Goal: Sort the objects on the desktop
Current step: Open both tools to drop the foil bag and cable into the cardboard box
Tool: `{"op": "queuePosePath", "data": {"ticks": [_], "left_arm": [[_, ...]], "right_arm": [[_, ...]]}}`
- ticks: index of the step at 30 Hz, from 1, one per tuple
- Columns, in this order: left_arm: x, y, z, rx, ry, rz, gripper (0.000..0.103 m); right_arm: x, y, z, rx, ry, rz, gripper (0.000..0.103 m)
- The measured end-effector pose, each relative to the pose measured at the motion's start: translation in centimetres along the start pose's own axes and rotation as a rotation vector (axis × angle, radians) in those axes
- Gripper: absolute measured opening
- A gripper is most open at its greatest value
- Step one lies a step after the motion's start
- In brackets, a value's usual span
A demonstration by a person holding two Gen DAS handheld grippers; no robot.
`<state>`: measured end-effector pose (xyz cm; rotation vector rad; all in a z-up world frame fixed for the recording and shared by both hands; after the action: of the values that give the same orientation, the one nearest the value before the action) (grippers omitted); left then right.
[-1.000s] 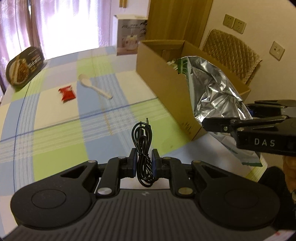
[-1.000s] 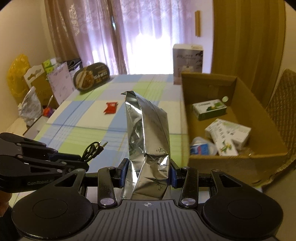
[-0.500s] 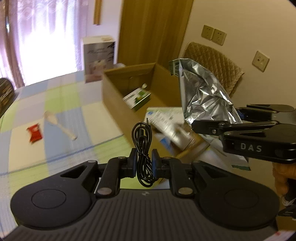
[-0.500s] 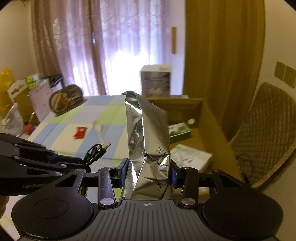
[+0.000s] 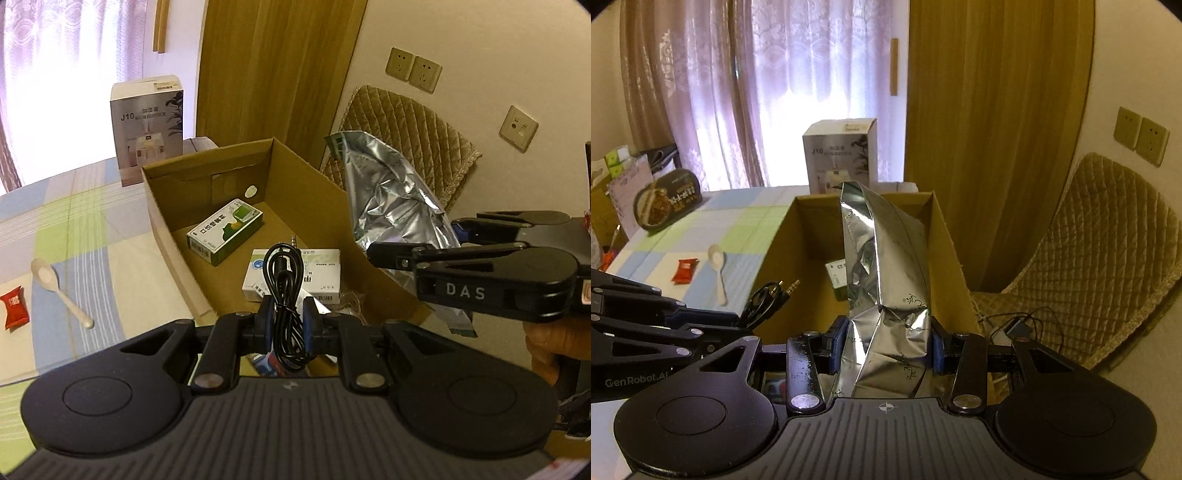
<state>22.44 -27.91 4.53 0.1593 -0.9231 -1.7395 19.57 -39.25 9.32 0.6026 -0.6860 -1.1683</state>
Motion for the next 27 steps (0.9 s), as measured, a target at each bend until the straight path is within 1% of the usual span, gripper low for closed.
{"op": "queuePosePath", "data": {"ticks": [3,6,8,9,10,11,13,14,19,20,22,24,25,27], "left_arm": [[0.0,0.3,-0.9,0.000,0.005,-0.001,0.012],[-0.1,0.5,-1.7,0.022,0.022,-0.009,0.012],[-0.2,0.6,-1.9,0.041,0.029,-0.010,0.024],[-0.3,0.6,-1.9,0.045,0.026,-0.011,0.036],[-0.4,0.5,-1.7,0.051,0.024,-0.016,0.037],[-0.5,0.4,-1.5,0.058,0.028,-0.023,0.037],[-0.9,0.1,-0.9,0.066,0.042,-0.026,0.037],[-1.2,-0.1,-0.5,0.069,0.045,-0.021,0.037],[-2.7,-1.3,1.2,0.075,0.061,0.005,0.038],[-2.9,-1.6,1.5,0.074,0.062,0.010,0.038],[-3.4,-2.2,2.1,0.075,0.072,0.017,0.042],[-3.8,-2.7,2.5,0.072,0.077,0.030,0.043],[-4.0,-2.9,2.7,0.071,0.079,0.038,0.043],[-4.5,-3.3,3.3,0.073,0.086,0.049,0.043]], "right_arm": [[0.3,0.1,-1.0,-0.003,0.004,0.006,0.041],[0.5,0.1,-1.9,-0.005,0.006,0.003,0.040],[0.6,0.0,-2.3,-0.006,0.008,0.000,0.037],[0.6,0.0,-2.5,-0.006,0.010,-0.001,0.036],[0.7,0.1,-2.6,-0.005,0.013,-0.002,0.025],[0.7,0.1,-2.7,-0.002,0.016,0.000,0.021],[0.5,0.2,-2.8,0.003,0.022,0.006,0.020],[0.4,0.3,-2.9,0.002,0.011,0.016,0.020],[0.3,0.5,-2.7,0.023,0.013,0.004,0.021],[0.3,0.4,-2.5,0.027,0.013,0.003,0.021],[0.2,0.4,-2.1,0.033,0.007,0.003,0.022],[0.2,0.4,-1.6,0.034,0.004,0.002,0.023],[0.1,0.3,-1.4,0.034,0.004,0.001,0.026],[-0.1,0.1,-0.7,0.037,0.007,-0.003,0.035]]}}
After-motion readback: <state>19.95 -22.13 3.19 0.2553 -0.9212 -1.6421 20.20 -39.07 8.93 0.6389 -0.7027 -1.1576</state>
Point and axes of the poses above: each gripper's, at about its wrist camera, not at the fingertips, and z roughly against the way its jaws point, x to its right, y to its top, the point moved 3 cm from there along -z, roughly the way its jaws point, and after that the axes turned 13 degrees about z, right-handed, at the moved point
